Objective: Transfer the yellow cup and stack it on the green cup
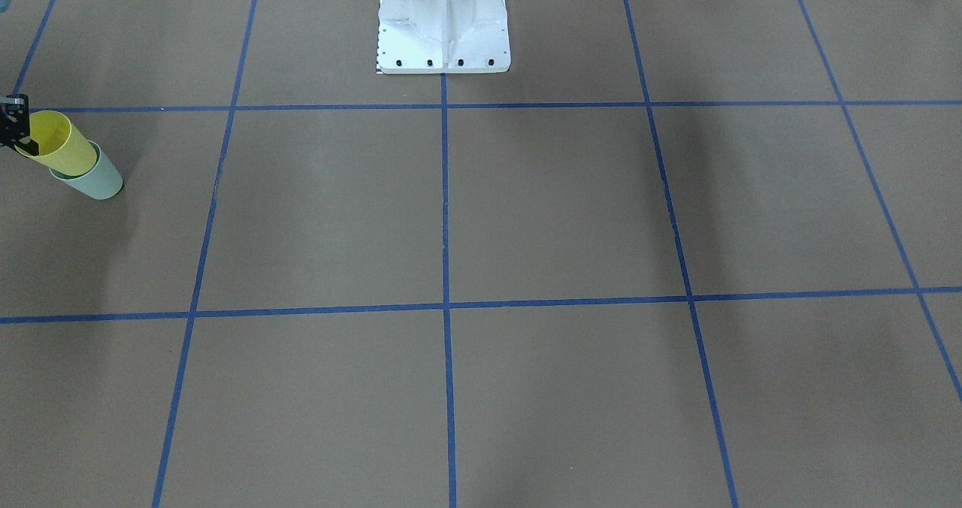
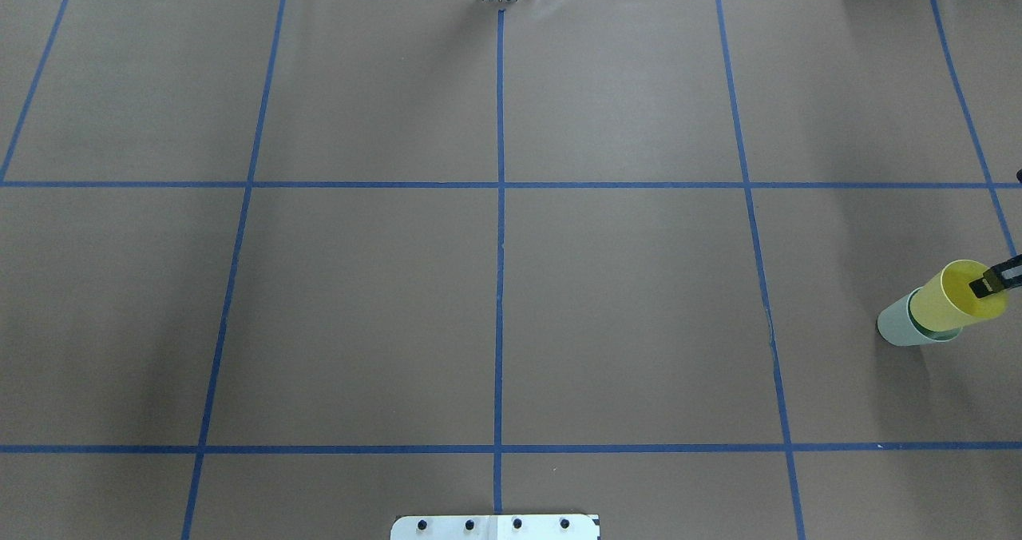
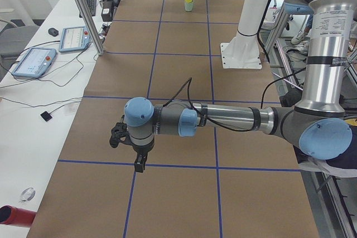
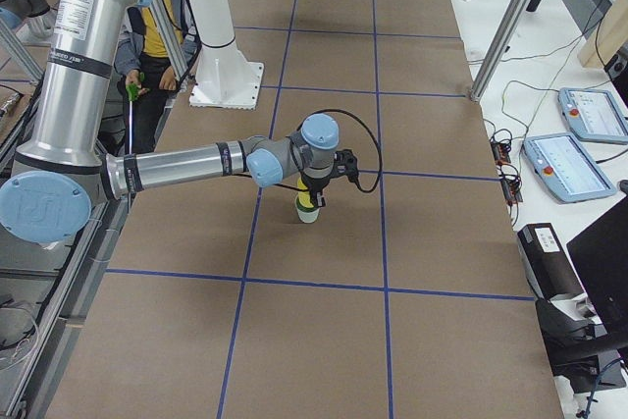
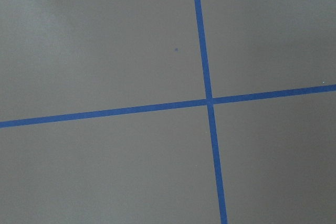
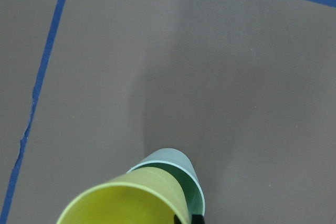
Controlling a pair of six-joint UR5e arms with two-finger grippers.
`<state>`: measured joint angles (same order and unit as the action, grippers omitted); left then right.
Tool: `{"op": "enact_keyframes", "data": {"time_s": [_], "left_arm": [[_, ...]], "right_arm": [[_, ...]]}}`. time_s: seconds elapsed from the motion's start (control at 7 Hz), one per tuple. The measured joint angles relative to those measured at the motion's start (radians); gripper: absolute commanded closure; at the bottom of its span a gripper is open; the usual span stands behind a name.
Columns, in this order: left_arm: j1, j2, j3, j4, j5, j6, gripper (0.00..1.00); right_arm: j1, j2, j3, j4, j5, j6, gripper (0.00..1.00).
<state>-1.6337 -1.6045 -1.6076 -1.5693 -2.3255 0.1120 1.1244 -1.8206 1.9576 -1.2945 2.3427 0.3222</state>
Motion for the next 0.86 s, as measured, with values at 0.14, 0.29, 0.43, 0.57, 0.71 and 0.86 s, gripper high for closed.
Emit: {"op": "enact_keyframes", "data": {"time_s": [0.14,0.29,0.43,0.57,0.71,0.86], "left_arm": [[0.0,0.0,0.0,0.0,0.0,0.0,0.0],[0.0,0.0,0.0,0.0,0.0,0.0,0.0],[0.0,0.0,0.0,-0.001,0.0,0.0,0.0],[0.0,0.0,0.0,0.0,0.0,0.0,0.0],[0.0,0.0,0.0,0.0,0.0,0.0,0.0],[0.0,0.0,0.0,0.0,0.0,0.0,0.0]], "right_arm": [[0.0,-0.002,0.0,0.0,-0.003,0.0,1.0],[0.0,-0.003,0.0,0.0,-0.004,0.0,0.66],[-0.001,-0.003,0.0,0.0,-0.004,0.001,0.55],[-0.001,-0.003,0.0,0.0,-0.004,0.002,0.27],[-0.001,-0.003,0.0,0.001,-0.004,0.002,0.0],[-0.001,-0.001,0.001,0.001,-0.003,0.002,0.0]]}}
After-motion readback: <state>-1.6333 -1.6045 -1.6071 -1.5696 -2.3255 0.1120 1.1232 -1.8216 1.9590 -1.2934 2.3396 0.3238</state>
